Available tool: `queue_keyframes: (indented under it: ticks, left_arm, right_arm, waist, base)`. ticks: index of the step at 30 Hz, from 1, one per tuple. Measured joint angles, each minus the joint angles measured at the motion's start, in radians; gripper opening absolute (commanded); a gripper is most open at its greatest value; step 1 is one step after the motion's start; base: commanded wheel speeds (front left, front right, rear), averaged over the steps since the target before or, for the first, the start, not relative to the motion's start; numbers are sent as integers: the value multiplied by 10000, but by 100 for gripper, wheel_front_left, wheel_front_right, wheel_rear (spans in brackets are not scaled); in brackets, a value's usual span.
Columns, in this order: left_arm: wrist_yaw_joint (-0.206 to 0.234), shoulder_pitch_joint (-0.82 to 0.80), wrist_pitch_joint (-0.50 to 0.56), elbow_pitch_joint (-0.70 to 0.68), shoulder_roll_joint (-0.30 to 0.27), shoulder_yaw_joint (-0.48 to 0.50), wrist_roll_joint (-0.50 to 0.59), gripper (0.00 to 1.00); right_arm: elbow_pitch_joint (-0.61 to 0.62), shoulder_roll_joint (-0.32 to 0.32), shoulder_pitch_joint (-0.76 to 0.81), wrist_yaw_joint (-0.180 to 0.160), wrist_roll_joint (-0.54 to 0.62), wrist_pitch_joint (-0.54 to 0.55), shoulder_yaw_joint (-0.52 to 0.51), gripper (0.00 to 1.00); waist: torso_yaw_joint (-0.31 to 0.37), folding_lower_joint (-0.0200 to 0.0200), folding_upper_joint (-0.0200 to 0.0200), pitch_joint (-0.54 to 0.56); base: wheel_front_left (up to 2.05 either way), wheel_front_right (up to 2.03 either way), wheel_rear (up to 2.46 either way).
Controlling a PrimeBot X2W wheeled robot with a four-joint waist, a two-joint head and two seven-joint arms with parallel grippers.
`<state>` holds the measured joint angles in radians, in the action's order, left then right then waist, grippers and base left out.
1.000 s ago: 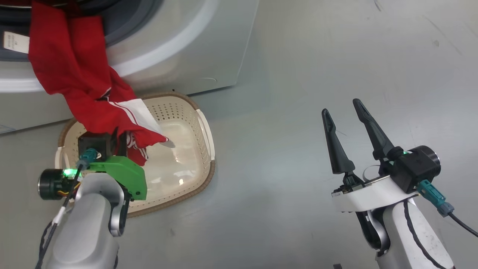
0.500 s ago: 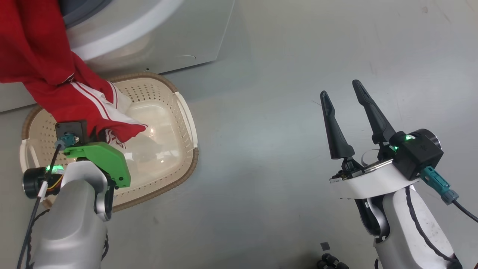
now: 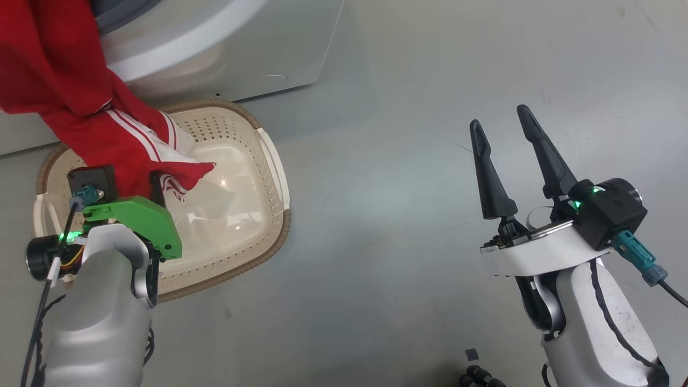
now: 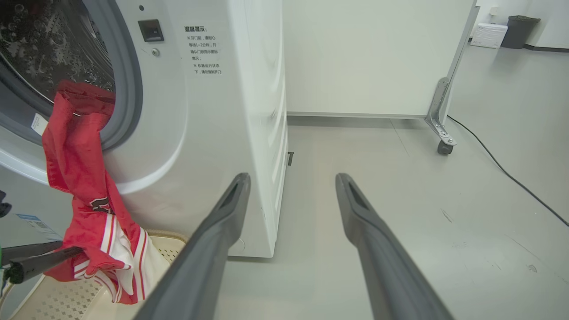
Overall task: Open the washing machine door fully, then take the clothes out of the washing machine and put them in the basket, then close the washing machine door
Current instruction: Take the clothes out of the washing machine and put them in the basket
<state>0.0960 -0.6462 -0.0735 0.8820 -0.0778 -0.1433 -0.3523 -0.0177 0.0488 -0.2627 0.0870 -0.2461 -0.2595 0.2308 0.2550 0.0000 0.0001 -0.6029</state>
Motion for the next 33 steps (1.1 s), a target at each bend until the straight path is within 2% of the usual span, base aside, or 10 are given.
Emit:
queue_keyframes:
  ticks: [12, 18, 27, 33]
  left_arm:
    - [-215, -58, -1381, 424, 121, -217, 46, 100]
    - [-236, -53, -1722, 305, 157, -318, 213, 100]
    - [-309, 141, -1831, -763, 293, -255, 219, 100]
    - [-307, 522, -1829, -2412, 326, -105, 391, 100]
  right_arm:
    - [-232, -2, -4, -2, 2, 0, -150, 100]
    - [-414, 0, 1, -2, 33, 0, -244, 100]
    - [-654, 0, 104, -19, 117, 0, -564, 100]
    - [-825, 23, 456, -33, 192, 0, -719, 100]
  waist:
    - [-523, 0, 0, 429]
    - [-762, 1, 0, 739]
    - [-1103, 0, 0, 1398]
    - [-1395, 1, 0, 1879]
  base:
    - [0, 0, 0]
    - [0, 0, 0]
    - [0, 0, 0]
    - [0, 0, 0]
